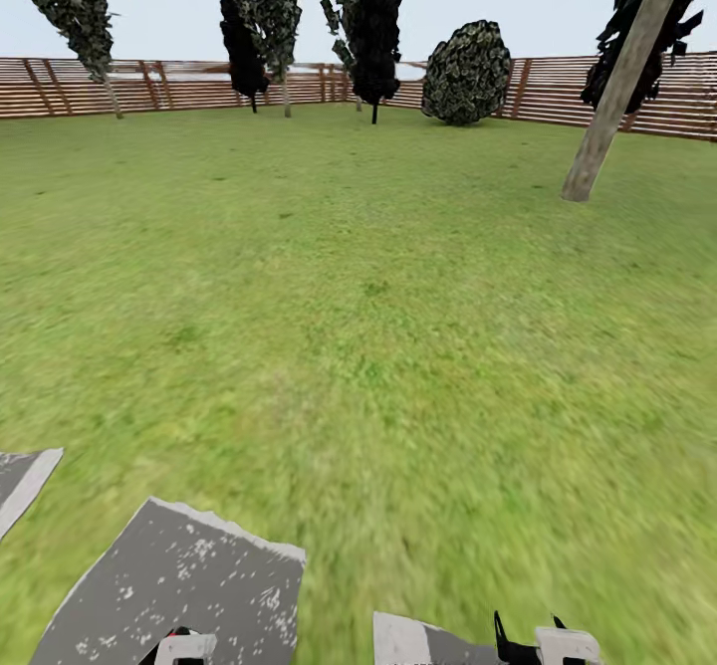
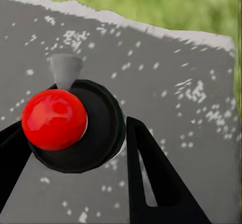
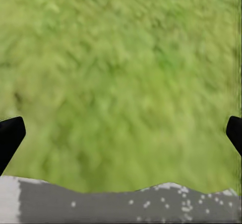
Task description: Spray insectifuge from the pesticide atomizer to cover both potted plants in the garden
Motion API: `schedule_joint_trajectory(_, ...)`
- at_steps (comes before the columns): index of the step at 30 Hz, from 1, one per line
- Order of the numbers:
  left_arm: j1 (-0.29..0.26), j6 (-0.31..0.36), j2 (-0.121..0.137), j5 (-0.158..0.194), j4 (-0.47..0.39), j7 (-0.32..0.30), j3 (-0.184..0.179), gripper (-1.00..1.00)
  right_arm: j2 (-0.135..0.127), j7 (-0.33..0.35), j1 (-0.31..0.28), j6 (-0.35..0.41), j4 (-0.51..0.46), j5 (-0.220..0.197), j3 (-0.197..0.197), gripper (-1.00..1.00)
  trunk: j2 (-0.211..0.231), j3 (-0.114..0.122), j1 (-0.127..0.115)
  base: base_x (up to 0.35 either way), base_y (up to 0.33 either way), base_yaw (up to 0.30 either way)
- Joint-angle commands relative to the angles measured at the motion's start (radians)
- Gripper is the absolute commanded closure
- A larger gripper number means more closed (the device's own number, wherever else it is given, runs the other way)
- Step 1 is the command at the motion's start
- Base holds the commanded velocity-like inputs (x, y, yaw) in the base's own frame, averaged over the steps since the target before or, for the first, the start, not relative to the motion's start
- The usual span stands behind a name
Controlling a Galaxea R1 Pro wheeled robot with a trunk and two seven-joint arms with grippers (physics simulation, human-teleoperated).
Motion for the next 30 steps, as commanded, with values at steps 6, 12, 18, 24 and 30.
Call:
schedule_joint_trajectory(6, 0.000, -0.003, -0.001, -0.010, 0.000, 0.001, 0.006, 1.00, 0.000, -0.006, -0.001, -0.002, 0.002, 0.006, 0.001, -1.00, 0.000, -0.001, 0.000, 0.000, 0.000, -0.300)
schedule_joint_trajectory(12, 0.000, -0.003, -0.001, -0.010, 0.000, 0.001, 0.006, 1.00, 0.000, -0.006, -0.001, -0.002, 0.003, 0.006, 0.001, -1.00, 0.000, -0.001, 0.000, 0.000, 0.000, -0.300)
schedule_joint_trajectory(18, 0.000, -0.004, -0.001, -0.011, 0.000, 0.001, 0.006, 1.00, 0.000, -0.006, -0.001, -0.002, 0.003, 0.006, 0.001, -1.00, 0.000, -0.001, 0.000, 0.000, 0.000, -0.300)
schedule_joint_trajectory(24, 0.000, -0.003, -0.001, -0.010, 0.000, 0.001, 0.006, 1.00, 0.000, -0.006, -0.001, -0.002, 0.003, 0.006, 0.001, -1.00, 0.000, -0.001, 0.000, 0.000, 0.000, -0.300)
schedule_joint_trajectory(30, 0.000, -0.003, -0.001, -0.010, 0.000, 0.002, 0.006, 1.00, 0.000, -0.006, -0.001, -0.002, 0.003, 0.006, 0.001, -1.00, 0.000, -0.001, 0.000, 0.000, 0.000, -0.300)
